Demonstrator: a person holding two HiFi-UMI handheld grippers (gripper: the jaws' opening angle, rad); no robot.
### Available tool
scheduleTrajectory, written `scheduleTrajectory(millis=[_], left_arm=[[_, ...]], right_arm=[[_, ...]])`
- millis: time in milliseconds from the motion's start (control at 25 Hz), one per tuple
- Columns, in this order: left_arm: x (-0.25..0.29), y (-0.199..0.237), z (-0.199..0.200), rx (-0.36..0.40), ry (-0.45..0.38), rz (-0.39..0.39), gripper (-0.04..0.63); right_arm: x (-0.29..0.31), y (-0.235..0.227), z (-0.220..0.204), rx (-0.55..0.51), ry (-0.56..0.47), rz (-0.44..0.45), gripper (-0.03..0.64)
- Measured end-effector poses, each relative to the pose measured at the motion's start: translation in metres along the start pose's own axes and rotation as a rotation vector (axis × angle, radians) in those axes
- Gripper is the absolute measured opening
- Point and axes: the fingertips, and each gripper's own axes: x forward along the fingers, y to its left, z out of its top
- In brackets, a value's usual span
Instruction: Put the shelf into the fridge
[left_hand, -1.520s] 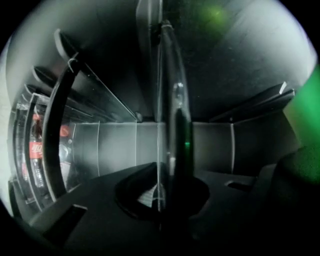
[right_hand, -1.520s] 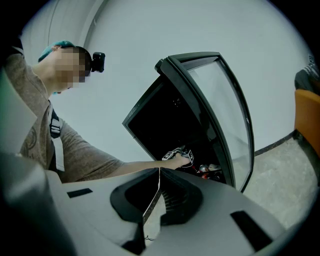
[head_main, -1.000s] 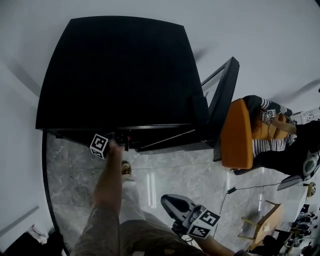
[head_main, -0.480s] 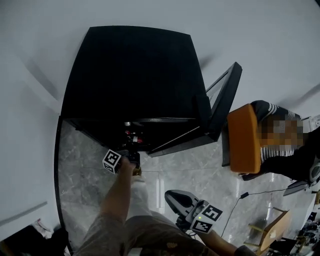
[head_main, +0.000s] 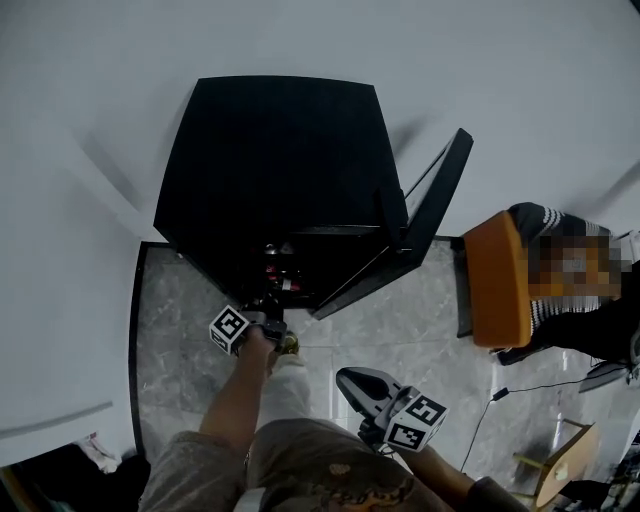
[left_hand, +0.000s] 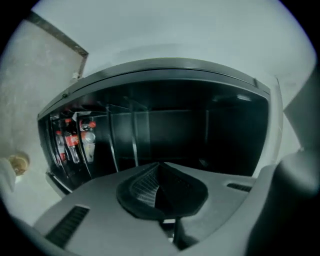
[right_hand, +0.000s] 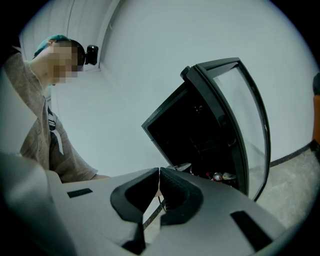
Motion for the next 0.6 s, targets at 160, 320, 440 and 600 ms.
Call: scheduleTrajectory(millis=[160,320,440,600], left_arm=[[-0.022,-0.045,-0.025,0.084,0.133,-0.049,0.003],[-0.054,-0.102,-0.056,0.119,0.241,-0.137,0.003],[-0.076,-0.141,-0.076,0.142,0.297,-0.188,0.003],[-0.108,-0.178,-0.105,0.168,0.353,-0.246,0.003]], right_arm=[[-0.002,0.005,0.003,-0.017,-0.014,0.025,0.021],[-0.004,0.013,0.009,-0.045,-0.034,0.057,0.021],[-0.005,0.021,0.016,-0.075,-0.055,0.086,0.021],[-0.013,0.033,0.016,-0.096,-0.067,0.117,0.021]])
